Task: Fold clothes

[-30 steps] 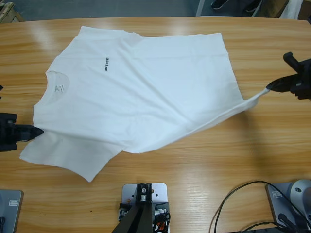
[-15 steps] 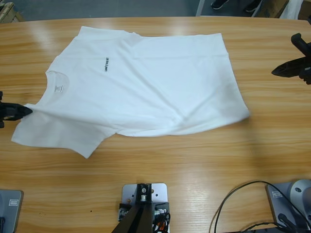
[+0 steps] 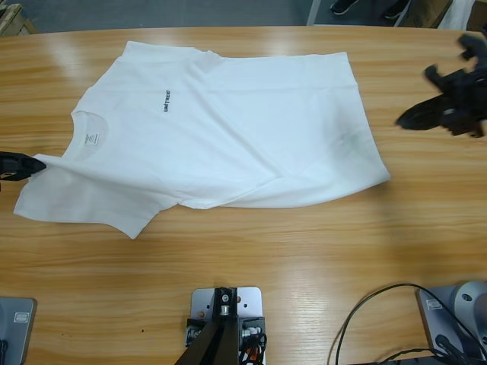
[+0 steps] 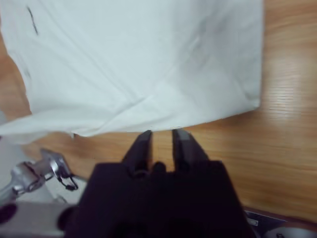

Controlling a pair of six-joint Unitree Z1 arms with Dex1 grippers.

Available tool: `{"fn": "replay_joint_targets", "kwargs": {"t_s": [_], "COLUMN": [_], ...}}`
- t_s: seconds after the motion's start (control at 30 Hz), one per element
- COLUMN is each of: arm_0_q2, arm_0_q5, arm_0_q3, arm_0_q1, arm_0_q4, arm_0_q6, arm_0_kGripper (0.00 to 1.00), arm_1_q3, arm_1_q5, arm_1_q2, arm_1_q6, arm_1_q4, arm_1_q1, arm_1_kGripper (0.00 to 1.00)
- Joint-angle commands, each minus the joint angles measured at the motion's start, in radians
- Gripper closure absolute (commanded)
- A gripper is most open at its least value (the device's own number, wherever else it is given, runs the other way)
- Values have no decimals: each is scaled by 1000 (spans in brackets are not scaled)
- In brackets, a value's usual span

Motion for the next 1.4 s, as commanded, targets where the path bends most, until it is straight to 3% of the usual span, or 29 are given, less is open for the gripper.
{"fn": "replay_joint_targets", "kwargs": {"t_s": [0.03,0.3,0.63,0.97,1.4], "arm_0_q2": [4,25,33,38,33], "arm_0_q5": [1,1,1,0,0], "arm_0_q3": [-2,6,21,24,24], "arm_0_q1": [11,11,11,11,11], "arm_0_q4": [27,25,25,24,31], "arm_0_q6": [20,20,22,28,31], "arm_0_kGripper": [1000,1000,1000,1000,1000], "arm_1_q3": [-53,-88,-173,-179,-264], "arm_1_q5": [37,6,-118,-181,-193], "arm_1_q2": [167,297,436,464,544], "arm_1_q6": [-110,-169,-199,-208,-231], "arm_1_q4": [12,11,42,81,101], "arm_1_q1": [-19,-11,158,162,162], "arm_1_kGripper": [211,216,225,234,234]}}
